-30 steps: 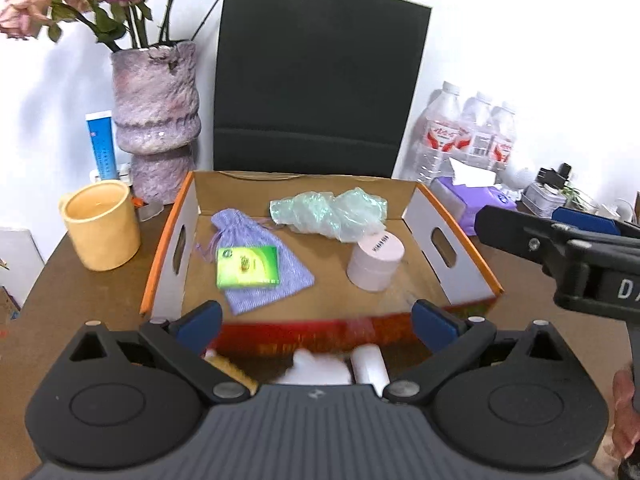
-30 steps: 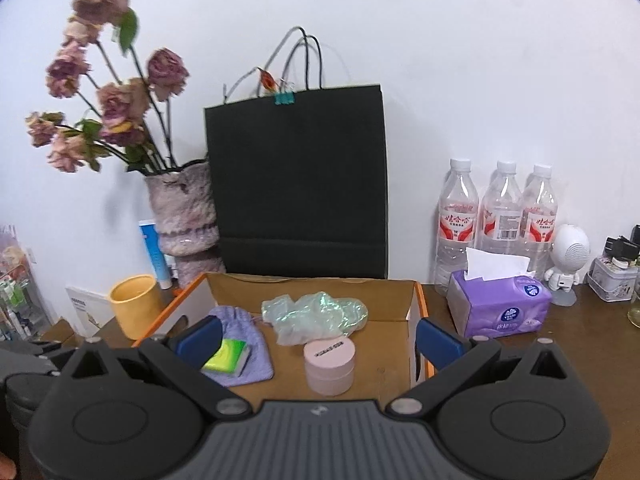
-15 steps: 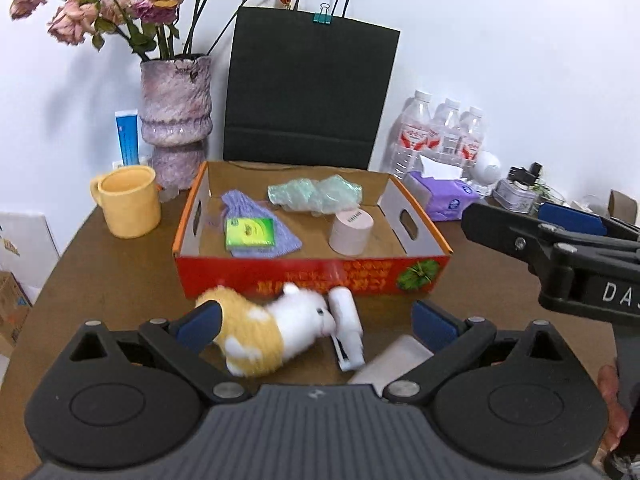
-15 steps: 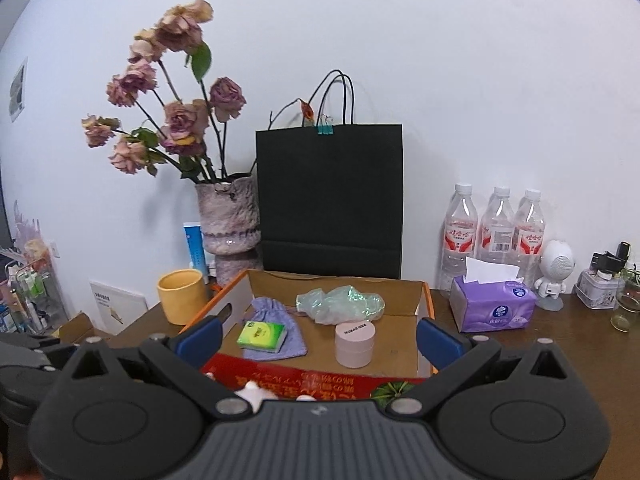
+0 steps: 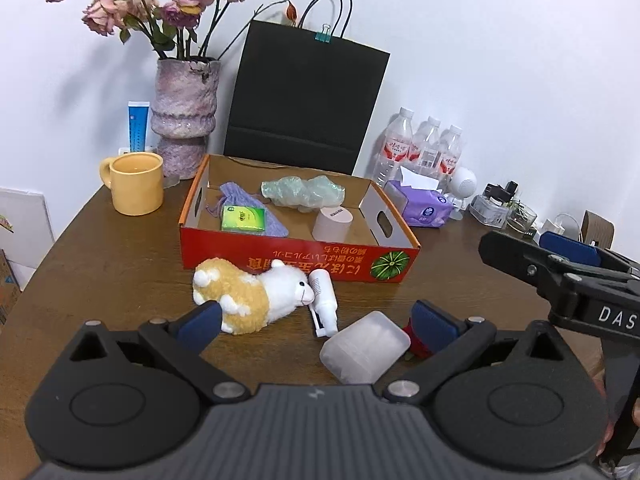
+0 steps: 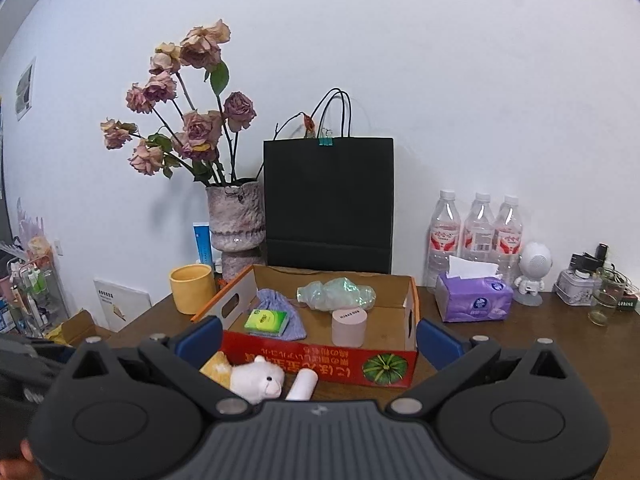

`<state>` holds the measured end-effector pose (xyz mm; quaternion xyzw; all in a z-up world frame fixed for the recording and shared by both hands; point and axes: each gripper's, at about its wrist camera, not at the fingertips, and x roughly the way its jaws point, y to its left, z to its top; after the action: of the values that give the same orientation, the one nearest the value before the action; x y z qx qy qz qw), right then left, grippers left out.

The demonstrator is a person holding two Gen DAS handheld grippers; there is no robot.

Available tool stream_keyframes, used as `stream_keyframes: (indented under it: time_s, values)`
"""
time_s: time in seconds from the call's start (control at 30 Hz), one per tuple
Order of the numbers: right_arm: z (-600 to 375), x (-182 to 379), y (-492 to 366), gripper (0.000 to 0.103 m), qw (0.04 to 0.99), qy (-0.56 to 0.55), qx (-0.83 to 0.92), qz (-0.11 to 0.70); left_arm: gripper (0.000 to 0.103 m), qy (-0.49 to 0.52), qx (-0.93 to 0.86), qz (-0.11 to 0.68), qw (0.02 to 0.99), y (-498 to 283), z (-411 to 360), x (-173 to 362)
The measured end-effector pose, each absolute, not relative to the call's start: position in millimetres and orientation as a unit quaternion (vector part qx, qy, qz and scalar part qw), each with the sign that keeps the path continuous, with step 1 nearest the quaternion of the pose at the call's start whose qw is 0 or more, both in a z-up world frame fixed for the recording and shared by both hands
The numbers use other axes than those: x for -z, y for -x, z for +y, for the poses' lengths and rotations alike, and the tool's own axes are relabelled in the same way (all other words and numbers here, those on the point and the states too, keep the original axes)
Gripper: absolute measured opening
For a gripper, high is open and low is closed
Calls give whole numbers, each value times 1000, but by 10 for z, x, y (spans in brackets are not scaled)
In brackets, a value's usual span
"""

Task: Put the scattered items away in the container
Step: 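Grasp the plush sheep with the left tool while the right tool grasps the white translucent box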

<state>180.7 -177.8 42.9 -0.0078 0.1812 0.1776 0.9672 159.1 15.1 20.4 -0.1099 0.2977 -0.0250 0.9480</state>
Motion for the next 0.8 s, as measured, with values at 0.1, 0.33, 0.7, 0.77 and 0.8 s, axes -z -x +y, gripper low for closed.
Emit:
stream_keyframes:
  time_s: [0.1, 0.33, 0.7, 0.77, 0.8]
  values:
    - [-1824, -411, -1707, 103, 967, 7, -176, 183, 103, 113, 24, 299, 947, -1503, 161, -176]
    - [-1891, -325, -1477, 103, 966, 19, -179, 187, 103, 121, 22, 302, 946, -1299, 182, -110]
    - [-2044, -149, -1198, 103, 964, 23, -173, 199, 103, 115, 12, 296, 948, -1004, 219, -62]
    - [-2070, -113, -1154, 103, 964, 23, -172, 201, 103, 115, 10, 295, 948, -968, 226, -51]
    - [-2083, -95, -1133, 103, 964, 22, -171, 202, 103, 115, 8, 295, 949, -951, 229, -43]
